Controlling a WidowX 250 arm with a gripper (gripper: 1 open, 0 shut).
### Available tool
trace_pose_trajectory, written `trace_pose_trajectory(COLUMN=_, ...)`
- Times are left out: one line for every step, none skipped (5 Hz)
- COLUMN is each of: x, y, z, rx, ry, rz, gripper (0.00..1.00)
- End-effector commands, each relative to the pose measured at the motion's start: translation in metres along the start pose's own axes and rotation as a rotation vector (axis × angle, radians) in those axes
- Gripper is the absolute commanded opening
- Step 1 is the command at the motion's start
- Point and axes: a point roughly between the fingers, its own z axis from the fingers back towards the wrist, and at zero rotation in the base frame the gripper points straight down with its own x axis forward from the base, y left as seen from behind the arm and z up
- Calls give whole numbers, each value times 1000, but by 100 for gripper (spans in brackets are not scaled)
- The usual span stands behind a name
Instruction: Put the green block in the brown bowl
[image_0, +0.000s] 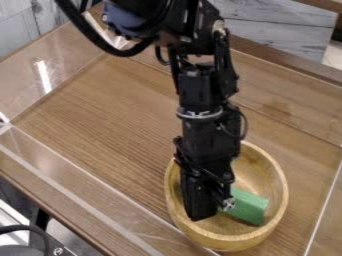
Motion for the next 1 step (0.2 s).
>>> trace_pose_trajectory(x=8, y=0, z=18, rx=20, ry=-64, rz=-13, gripper=0)
